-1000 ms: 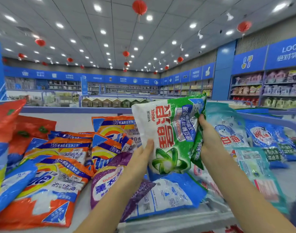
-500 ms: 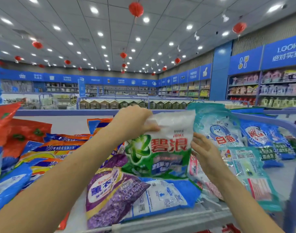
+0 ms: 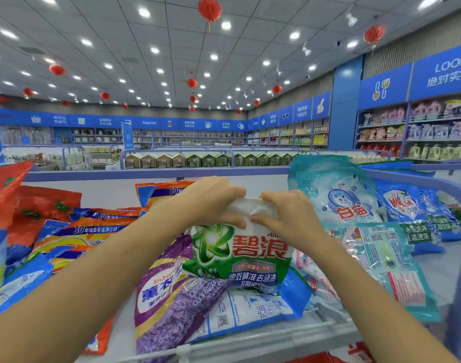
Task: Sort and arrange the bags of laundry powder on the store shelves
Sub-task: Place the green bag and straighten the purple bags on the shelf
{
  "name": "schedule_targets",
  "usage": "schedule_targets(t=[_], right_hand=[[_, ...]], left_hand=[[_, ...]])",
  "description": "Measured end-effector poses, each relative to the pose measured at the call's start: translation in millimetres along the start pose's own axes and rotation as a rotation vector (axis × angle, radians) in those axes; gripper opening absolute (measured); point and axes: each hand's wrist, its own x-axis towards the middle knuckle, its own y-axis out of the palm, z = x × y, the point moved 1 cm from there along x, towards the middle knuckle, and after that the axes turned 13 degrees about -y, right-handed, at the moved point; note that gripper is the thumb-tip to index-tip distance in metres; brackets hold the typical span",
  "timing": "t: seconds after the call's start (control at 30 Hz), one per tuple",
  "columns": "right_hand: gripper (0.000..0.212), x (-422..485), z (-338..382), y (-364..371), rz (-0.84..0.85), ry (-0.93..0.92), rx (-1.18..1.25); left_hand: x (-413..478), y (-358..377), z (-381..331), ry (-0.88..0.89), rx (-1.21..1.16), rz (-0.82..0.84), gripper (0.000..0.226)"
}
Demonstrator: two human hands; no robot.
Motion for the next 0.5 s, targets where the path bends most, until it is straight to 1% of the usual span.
schedule_targets(t=[0.03, 0.07, 0.13, 0.17, 0.2, 0.23, 0.27, 0.3, 0.33, 0.37, 0.43, 0.5], right_hand=[[0.031, 0.3, 0.1, -0.4, -0.016, 0.008, 0.02], [0.029, 0.0, -1.4, -0.3, -0.016, 0.017, 0.032], [0.029, -1.4, -4.8, -0.4, -0.004, 0.044, 0.043], [0.029, -2.1, -6.2, -0.6, -0.002, 0.057, 0.05], [0.028, -2.4, -6.8, -0.7, 0.006, 0.062, 0.051], [0.027, -1.7, -6.0, -0.8, 0.025, 0.054, 0.041], [0.028, 0.0, -4.5, -1.0, 0.051, 0.03, 0.021], [0.03, 2.9, -1.9, -1.2, 0.078, -0.007, 0.003], [0.033, 6.6, 1.2, -0.9, 0.095, -0.045, -0.006], [0.038, 10.6, 4.7, -0.3, 0.103, -0.073, -0.009], [0.046, 19.3, 11.8, 3.0, 0.11, -0.106, -0.025], [0.048, 26.7, 19.1, 8.9, 0.133, -0.142, -0.018]], left_hand=[[-6.9, -0.3, 5.4, -0.04, -0.109, -0.021, 0.046], [-15.8, 0.7, 13.2, -0.107, -0.27, -0.047, 0.048], [-41.2, 3.9, 27.9, -0.308, -0.729, -0.051, 0.055], [-54.3, 10.1, 32.5, -0.407, -0.947, 0.001, 0.059], [-65.5, 18.6, 32.5, -0.488, -1.1, 0.094, 0.059], [-73.5, 29.1, 28.4, -0.534, -1.169, 0.2, 0.054], [-78.8, 40.0, 21.5, -0.552, -1.197, 0.275, 0.043], [-81.1, 49.5, 14.3, -0.564, -1.227, 0.281, 0.03], [-81.8, 54.9, 7.7, -0.577, -1.274, 0.238, 0.019], [-81.7, 58.2, 3.0, -0.588, -1.325, 0.173, 0.012], [-80.8, 62.3, -1.3, -0.6, -1.399, 0.064, 0.011], [-80.2, 64.7, -6.0, -0.586, -1.425, -0.002, 0.013]])
